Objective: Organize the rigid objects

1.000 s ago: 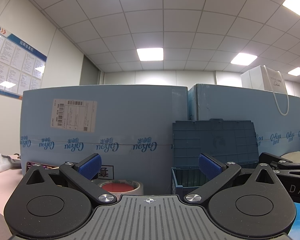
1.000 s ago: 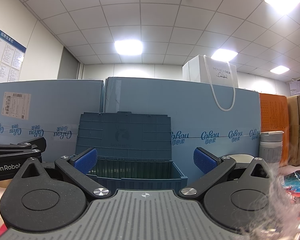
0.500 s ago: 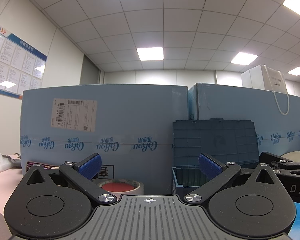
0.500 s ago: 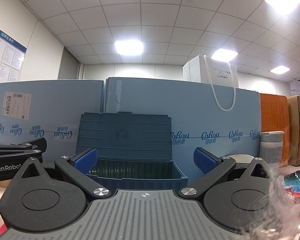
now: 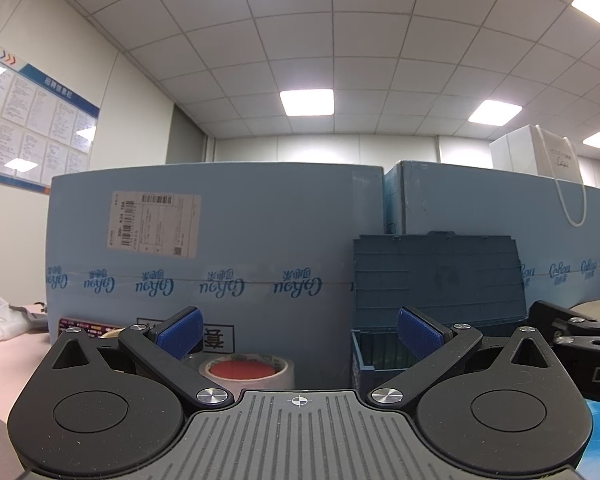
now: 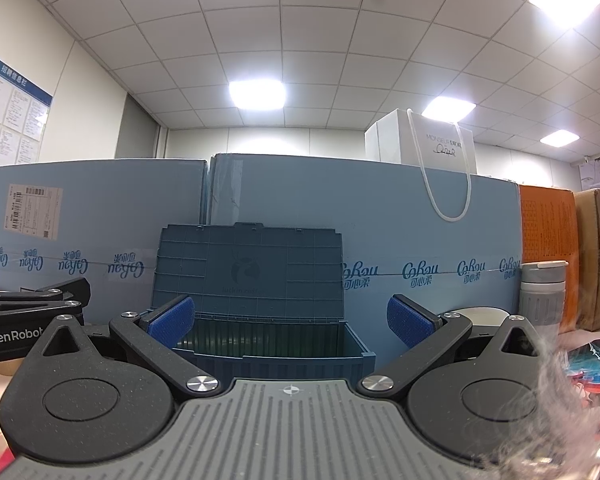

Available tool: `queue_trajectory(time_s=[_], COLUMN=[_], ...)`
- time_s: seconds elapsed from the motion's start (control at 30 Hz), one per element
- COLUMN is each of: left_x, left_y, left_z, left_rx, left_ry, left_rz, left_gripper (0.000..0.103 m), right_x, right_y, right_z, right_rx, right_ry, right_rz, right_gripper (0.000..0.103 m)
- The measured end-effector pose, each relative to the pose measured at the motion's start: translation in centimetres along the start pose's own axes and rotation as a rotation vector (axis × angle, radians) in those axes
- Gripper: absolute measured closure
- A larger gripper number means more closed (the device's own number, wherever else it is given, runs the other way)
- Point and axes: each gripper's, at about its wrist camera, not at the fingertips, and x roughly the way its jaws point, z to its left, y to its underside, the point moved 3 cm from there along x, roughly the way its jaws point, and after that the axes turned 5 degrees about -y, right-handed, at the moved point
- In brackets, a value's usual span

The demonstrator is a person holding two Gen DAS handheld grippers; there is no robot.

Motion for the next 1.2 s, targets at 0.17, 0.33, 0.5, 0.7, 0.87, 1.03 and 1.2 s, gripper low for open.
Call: queue_trajectory(time_s=[0.17, 0.33, 0.5, 0.7, 0.87, 1.03, 1.2], left_x=[0.18, 0.16, 0.13, 0.14, 0.13, 0.07, 0.07], left_y=[0.06, 0.07, 0.07, 0.16, 0.13, 0.13, 0.11], left_z=[0.06, 0.03, 0.01, -0.01, 0.03, 0.05, 0.02], left_rx=[-0.002, -0.002, -0.001, -0.002, -0.002, -0.003, -0.003], left_ry=[-0.005, -0.004, -0.004, -0.002, -0.002, -0.002, -0.002], left_rz=[0.009, 0.009, 0.007, 0.008, 0.010, 0.010, 0.012], left_gripper=[0.000, 0.000, 0.000, 0.000, 0.000, 0.000, 0.000], right_x=[0.06, 0.14, 0.22, 0.27, 0.27, 0.31, 0.27], right_y=[0.06, 0.06, 0.04, 0.04, 0.02, 0.02, 0.03], right_z=[-0.06, -0.09, -0.12, -0.10, -0.09, -0.09, -0.08], right_rx=[0.002, 0.002, 0.002, 0.001, 0.001, 0.002, 0.002], right_ry=[0.002, 0.002, 0.002, 0.002, 0.004, 0.005, 0.005], right_rz=[0.004, 0.006, 0.007, 0.010, 0.009, 0.008, 0.008], right_gripper=[0.000, 0.000, 0.000, 0.000, 0.000, 0.000, 0.000])
